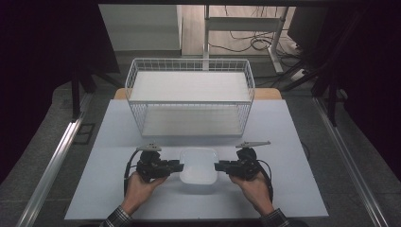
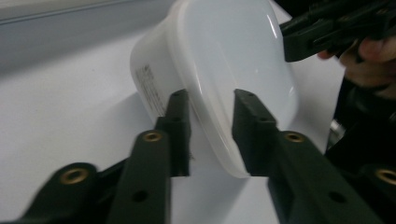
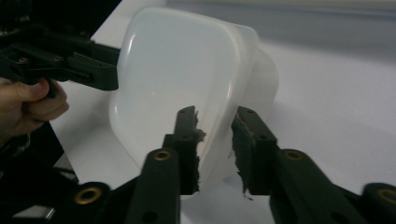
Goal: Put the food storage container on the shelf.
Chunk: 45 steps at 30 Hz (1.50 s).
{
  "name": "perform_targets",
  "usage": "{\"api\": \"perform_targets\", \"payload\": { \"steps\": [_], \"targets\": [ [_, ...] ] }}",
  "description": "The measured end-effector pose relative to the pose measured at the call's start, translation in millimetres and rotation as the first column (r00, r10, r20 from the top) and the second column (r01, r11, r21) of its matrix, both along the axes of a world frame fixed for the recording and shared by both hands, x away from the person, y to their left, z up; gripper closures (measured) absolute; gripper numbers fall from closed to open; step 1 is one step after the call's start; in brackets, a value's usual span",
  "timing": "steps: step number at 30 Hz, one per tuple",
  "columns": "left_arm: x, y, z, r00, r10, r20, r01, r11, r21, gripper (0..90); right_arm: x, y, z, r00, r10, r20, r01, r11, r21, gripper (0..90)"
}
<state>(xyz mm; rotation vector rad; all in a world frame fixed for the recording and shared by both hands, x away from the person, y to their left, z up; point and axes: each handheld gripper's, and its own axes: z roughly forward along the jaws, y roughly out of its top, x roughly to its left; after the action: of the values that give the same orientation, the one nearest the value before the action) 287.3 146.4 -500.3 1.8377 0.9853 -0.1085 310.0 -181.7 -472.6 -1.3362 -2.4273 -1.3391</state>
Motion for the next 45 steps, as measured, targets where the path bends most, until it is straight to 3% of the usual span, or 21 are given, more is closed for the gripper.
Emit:
{"api": "perform_targets", "payload": {
  "steps": [3, 9, 28, 45],
  "targets": [
    [-3.4, -2.4, -0.3, 0.9997, 0.016, 0.019, -0.016, 0.9998, 0.008, 81.1, -5.3, 1.5, 3.7, 0.9963, -0.018, 0.084, 0.022, 0.998, -0.051, 78.1],
    [-4.4, -3.2, 2.1, 0.9983, 0.034, 0.048, -0.035, 0.9988, 0.035, 81.2, -9.6, 5.2, 4.4, 0.9902, -0.026, 0.137, 0.036, 0.997, -0.071, 78.2],
    [-2.3, 9.2, 45.1, 0.9852, 0.089, 0.146, -0.095, 0.995, 0.031, 81.0, -2.6, 16.8, 39.1, 0.9678, -0.011, 0.251, 0.017, 1.0, -0.023, 78.2],
    [18.1, 18.6, 100.5, 0.9687, 0.119, 0.218, -0.129, 0.9909, 0.037, 80.9, 21.3, 27.2, 87.8, 0.946, -0.011, 0.324, 0.005, 1.0, 0.019, 78.3]
  ]
}}
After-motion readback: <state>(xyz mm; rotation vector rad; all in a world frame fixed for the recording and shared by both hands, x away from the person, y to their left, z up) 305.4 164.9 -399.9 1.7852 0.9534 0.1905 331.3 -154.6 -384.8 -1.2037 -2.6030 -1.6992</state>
